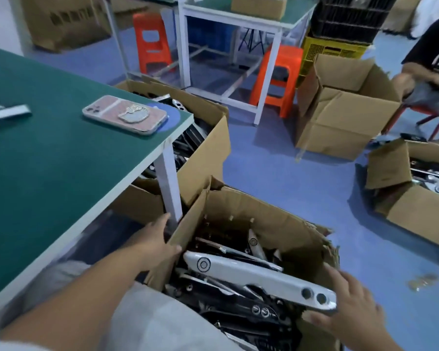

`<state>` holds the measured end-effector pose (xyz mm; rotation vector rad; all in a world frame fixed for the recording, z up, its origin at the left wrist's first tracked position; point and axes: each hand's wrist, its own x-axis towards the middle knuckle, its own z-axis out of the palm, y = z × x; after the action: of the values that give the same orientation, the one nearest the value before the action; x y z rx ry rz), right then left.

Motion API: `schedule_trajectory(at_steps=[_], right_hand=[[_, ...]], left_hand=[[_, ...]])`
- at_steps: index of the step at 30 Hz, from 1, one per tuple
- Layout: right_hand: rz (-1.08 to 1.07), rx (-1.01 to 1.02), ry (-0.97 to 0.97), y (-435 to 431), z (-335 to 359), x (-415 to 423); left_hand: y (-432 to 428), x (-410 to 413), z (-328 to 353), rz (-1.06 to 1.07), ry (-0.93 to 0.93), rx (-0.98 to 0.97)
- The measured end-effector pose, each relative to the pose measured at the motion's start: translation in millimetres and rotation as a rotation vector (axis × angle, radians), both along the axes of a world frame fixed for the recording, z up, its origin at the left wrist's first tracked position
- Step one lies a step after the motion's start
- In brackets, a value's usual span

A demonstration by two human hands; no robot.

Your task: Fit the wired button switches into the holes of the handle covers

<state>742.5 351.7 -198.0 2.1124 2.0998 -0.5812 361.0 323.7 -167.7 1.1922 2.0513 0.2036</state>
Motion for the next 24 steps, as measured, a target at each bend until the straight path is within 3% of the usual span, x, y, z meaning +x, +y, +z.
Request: schedule_trajectory(at_steps=[4, 7, 10, 13, 16, 20, 24], right_hand=[[0.159, 0.041, 0.025, -3.5, -5.3, -25.9], [0.271, 0.095, 0.106, 4.0, 16.0, -58.5], [0.383, 0.18, 0.318, 17.9, 51.7, -110.4], [0.529, 0.343, 0.575, 26.0, 95.3, -177.1], [0.755, 0.488, 0.747, 24.4, 139.8, -256.9], [1.056, 0.615, 0.945, -2.7, 183.6, -377.3], [1.29, 0.597, 0.745, -40.9, 183.5, -498.9]], left_hand=[[-24.0, -26.8, 12.2, 0.023, -0.036, -0.039], [-52.4, -22.3, 42.8, 0.031, -0.175, 0.084], [-99.9, -11.7, 103.6, -0.077, -0.27, 0.285], [-153.8, -29.3, 163.7, -0.141, -0.181, 0.457], [-210.4, -67.2, 201.3, 0.147, -0.059, 0.716], [-284.1, -131.1, 214.0, 0.639, 0.071, 0.868], [-357.7, -186.0, 190.9, 1.069, 0.305, 0.878]])
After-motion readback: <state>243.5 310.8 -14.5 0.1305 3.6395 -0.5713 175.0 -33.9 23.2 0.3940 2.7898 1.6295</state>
